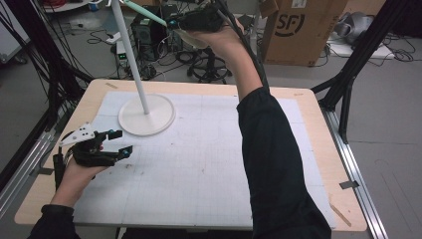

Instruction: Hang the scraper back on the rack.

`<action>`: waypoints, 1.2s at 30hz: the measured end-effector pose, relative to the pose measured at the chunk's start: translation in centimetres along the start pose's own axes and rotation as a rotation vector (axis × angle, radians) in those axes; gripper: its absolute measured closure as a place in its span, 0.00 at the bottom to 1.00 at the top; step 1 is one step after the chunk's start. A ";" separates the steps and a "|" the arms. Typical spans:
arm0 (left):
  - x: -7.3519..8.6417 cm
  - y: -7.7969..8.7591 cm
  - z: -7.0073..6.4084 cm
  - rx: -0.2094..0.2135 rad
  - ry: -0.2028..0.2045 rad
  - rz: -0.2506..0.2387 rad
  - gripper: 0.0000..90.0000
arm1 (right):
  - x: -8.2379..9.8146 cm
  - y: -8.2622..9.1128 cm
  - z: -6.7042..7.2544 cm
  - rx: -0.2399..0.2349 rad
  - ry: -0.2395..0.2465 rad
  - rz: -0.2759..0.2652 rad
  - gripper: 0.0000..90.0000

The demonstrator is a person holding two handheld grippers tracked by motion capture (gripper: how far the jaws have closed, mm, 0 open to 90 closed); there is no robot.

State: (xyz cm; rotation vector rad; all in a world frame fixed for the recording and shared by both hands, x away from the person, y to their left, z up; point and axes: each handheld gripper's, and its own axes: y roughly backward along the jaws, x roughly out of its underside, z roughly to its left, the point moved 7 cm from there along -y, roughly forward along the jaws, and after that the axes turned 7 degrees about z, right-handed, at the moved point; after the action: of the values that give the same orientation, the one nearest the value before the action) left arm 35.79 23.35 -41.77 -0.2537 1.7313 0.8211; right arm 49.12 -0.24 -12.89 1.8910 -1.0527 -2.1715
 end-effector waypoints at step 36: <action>0.2 0.1 0.1 0.002 -0.001 0.005 0.25 | 2.5 -2.1 0.2 -0.008 0.044 0.091 0.67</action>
State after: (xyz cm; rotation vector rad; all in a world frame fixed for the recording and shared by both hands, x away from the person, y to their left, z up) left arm 35.77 23.47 -41.89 -0.2477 1.7324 0.8236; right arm 49.16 0.25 -16.17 1.8404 -1.0980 -2.0732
